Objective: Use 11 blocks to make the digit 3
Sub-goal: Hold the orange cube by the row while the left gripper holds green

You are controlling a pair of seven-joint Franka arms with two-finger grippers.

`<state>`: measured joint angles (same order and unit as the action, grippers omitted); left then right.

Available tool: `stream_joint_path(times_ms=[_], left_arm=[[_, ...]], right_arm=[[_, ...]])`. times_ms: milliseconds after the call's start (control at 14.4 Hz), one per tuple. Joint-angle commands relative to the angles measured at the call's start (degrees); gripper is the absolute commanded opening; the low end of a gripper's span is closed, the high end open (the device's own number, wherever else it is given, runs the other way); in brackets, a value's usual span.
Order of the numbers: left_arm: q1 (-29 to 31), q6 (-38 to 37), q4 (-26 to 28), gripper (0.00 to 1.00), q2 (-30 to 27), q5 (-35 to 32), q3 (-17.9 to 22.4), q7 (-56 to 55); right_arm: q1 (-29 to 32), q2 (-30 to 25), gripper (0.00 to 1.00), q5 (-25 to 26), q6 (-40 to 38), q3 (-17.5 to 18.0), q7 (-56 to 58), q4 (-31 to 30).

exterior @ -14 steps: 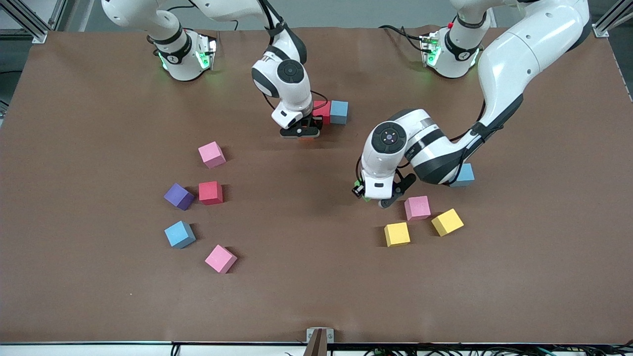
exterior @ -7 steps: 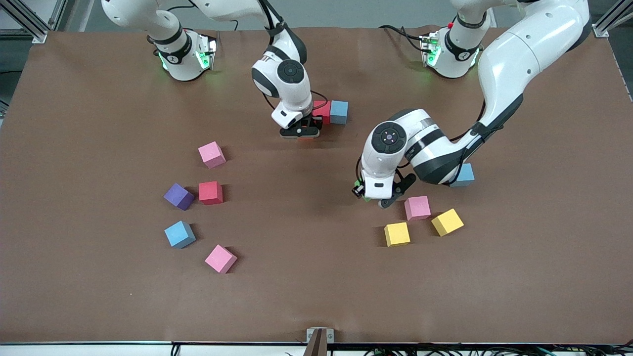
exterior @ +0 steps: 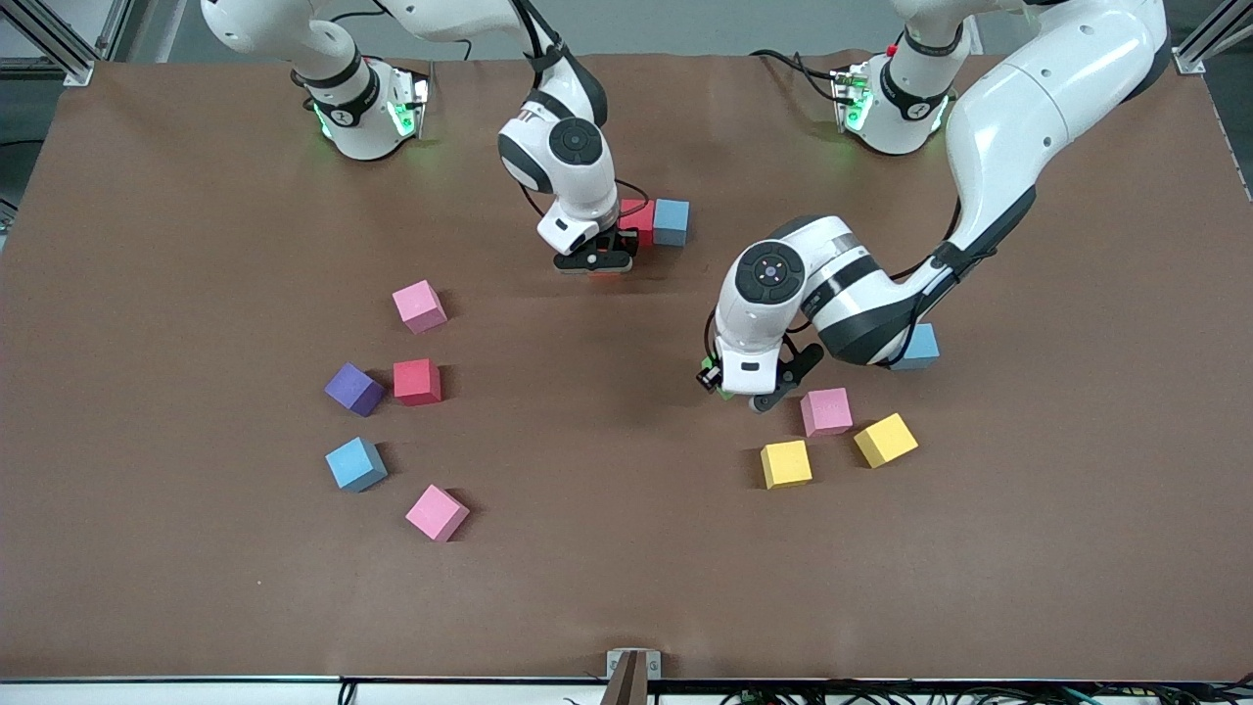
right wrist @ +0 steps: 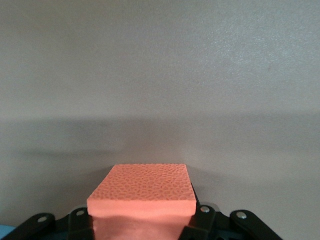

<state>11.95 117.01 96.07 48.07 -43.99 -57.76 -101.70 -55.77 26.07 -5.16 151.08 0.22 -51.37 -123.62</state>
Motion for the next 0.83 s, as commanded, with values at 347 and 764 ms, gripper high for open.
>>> stream_joint_path(times_ms=[347,764], left_arm=[[-0.17,-1.26,-0.1,0.3,-1.13,-0.57,-0.16,0.01],[-0.17,-1.26,-0.1,0.3,-1.13,-0.57,-0.16,0.1]], right_arm=[[-1.62,-0.67,0.02,0.23,-0.7,-0.4,-1.98,-2.24],[-1.63,-0.41,0.05,0.32,-0.52,-0.4,-1.54,-2.06]])
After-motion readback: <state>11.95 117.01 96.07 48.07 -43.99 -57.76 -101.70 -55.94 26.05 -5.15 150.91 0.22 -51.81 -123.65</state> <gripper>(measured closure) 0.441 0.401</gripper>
